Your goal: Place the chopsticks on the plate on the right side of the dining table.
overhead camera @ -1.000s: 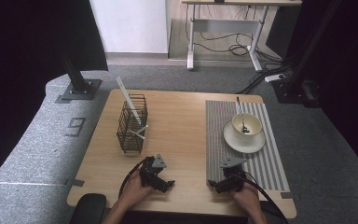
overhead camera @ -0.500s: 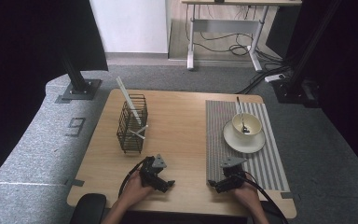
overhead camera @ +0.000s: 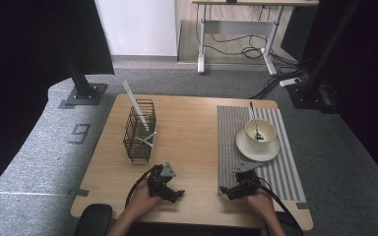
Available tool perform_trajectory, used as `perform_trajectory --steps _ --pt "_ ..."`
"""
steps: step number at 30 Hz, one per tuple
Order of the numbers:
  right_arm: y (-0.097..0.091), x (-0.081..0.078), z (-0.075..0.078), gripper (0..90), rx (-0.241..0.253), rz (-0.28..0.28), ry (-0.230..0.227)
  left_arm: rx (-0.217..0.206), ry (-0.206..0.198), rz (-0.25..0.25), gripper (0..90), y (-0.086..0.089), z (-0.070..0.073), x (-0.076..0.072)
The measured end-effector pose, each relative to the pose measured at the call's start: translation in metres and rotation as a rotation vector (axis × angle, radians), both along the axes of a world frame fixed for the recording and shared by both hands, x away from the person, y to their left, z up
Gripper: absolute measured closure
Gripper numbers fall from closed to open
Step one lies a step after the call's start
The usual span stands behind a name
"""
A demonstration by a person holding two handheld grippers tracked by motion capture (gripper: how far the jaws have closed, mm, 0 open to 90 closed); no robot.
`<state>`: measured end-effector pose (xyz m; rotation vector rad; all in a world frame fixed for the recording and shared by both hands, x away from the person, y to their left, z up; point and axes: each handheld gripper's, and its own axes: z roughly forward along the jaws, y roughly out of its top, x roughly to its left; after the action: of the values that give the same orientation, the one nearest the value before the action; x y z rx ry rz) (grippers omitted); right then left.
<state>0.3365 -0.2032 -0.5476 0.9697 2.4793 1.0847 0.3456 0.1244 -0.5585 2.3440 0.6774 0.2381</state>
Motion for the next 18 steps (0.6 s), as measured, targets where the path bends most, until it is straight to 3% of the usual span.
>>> perform_trajectory --steps 6,18 --pt "0.006 0.003 0.011 1.7 0.021 0.007 -0.014 0.000 0.000 0.000 0.0 0.000 0.000 0.000" --pt "0.020 0.012 0.028 1.1 0.050 0.007 0.010 0.001 0.000 0.000 0.0 0.000 0.000 0.000"
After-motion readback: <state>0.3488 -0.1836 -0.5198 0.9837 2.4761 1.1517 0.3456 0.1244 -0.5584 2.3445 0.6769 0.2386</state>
